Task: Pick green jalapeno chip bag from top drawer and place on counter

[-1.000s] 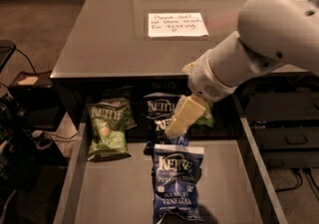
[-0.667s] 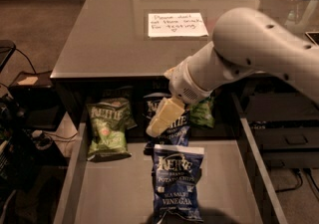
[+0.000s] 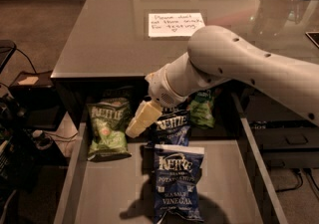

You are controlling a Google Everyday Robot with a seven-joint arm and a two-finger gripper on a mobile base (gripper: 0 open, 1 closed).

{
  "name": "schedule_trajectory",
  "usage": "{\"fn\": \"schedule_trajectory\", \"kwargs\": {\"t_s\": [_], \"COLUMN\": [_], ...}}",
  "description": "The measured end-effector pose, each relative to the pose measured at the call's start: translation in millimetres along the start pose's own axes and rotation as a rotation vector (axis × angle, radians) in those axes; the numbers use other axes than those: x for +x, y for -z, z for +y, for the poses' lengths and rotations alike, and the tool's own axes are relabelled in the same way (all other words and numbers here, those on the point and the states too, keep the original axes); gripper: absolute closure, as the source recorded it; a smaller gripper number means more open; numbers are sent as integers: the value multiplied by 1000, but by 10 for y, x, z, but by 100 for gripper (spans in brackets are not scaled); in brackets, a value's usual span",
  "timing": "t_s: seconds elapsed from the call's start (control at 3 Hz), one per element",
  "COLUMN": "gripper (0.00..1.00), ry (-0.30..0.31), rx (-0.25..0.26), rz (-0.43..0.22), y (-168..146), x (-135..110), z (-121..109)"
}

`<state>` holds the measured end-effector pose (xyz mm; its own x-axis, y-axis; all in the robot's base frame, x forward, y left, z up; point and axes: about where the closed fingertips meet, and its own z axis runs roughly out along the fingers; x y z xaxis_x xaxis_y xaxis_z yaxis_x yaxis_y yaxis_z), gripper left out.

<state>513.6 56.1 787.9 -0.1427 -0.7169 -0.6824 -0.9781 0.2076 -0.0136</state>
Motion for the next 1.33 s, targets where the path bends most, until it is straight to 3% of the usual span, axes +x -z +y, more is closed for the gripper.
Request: {"fn": "schedule_trajectory", "kwargs": {"t_s": [0.67,1.33], "gripper": [0,38], "ry": [2,52], "rx": [-63,-84], "rz": [-54,-118], "y": [-550,-1106], "x": [68,26], "z": [182,145]}}
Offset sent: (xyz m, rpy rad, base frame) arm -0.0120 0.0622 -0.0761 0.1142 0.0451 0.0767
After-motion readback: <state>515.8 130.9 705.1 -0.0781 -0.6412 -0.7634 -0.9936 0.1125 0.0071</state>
